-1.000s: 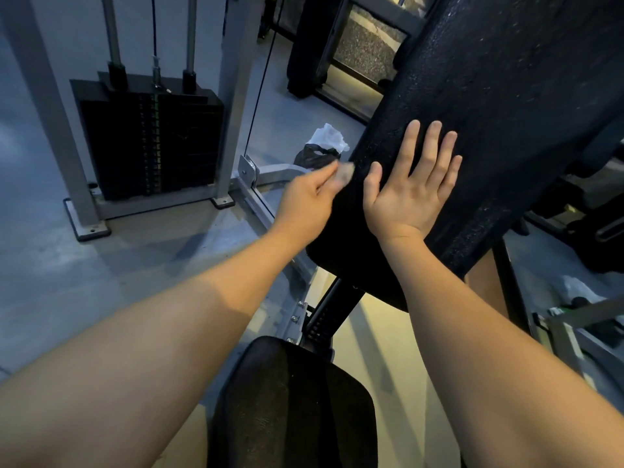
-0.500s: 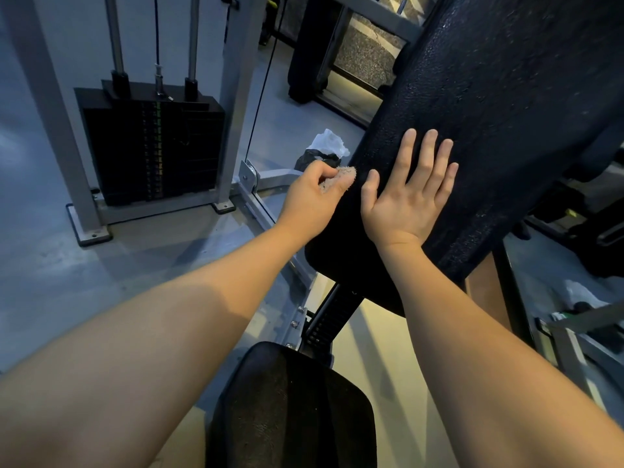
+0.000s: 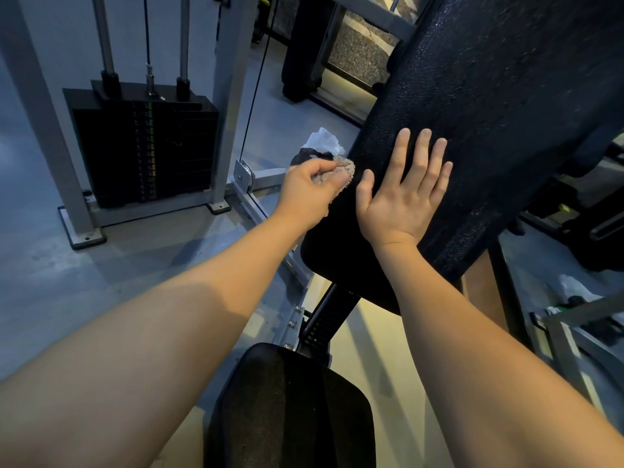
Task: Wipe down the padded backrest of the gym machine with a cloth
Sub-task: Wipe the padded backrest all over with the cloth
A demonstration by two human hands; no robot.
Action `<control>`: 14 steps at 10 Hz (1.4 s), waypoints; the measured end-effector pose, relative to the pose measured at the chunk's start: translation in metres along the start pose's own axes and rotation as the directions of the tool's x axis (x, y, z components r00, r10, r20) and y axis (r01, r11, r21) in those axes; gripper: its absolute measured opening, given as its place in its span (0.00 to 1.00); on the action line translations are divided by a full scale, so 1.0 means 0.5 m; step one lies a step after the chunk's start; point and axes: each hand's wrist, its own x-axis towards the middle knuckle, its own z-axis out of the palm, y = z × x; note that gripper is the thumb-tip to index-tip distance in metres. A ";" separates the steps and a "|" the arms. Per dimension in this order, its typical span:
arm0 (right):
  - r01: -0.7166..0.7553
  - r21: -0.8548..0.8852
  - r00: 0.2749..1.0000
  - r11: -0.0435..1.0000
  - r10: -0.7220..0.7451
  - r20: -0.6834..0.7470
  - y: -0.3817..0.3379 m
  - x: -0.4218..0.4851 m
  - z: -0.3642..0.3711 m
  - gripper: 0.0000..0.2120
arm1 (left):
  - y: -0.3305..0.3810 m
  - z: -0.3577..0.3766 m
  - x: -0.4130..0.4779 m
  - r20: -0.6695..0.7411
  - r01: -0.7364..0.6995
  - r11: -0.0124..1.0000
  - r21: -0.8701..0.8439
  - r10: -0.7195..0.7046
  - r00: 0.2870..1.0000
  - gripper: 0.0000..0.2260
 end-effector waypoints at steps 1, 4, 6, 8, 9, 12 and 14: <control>-0.001 0.004 1.000 1.000 0.001 -0.001 0.000 0.000 0.000 0.34 | 0.022 0.005 -0.001 0.004 0.050 0.996 -0.074 -0.050 0.999 0.11; -0.002 0.014 0.999 1.000 0.002 -0.045 0.001 0.000 0.007 0.34 | 0.017 0.008 0.003 -0.010 -0.024 0.996 0.085 0.025 1.000 0.14; 0.004 0.013 0.999 1.000 -0.004 -0.042 0.002 0.000 0.008 0.34 | 0.051 0.006 0.031 0.042 -0.057 0.992 0.113 0.053 0.998 0.20; 0.007 0.006 1.000 1.000 -0.007 -0.026 0.002 -0.001 0.007 0.34 | -0.001 -0.005 -0.009 0.046 -0.130 0.968 0.215 0.123 0.991 0.15; 0.004 -0.001 1.000 1.000 -0.004 -0.007 0.000 0.001 0.003 0.35 | -0.091 -0.041 -0.073 0.075 -0.015 0.958 0.285 -0.007 0.997 0.15; 0.006 0.003 1.000 1.000 -0.006 -0.004 0.002 0.000 -0.003 0.34 | 0.035 -0.013 -0.011 0.030 -0.125 0.979 0.159 0.121 0.992 0.16; 0.006 0.006 1.000 1.000 -0.006 0.011 0.001 -0.002 -0.002 0.34 | -0.105 -0.055 -0.141 0.103 0.077 0.973 0.218 -0.102 0.990 0.08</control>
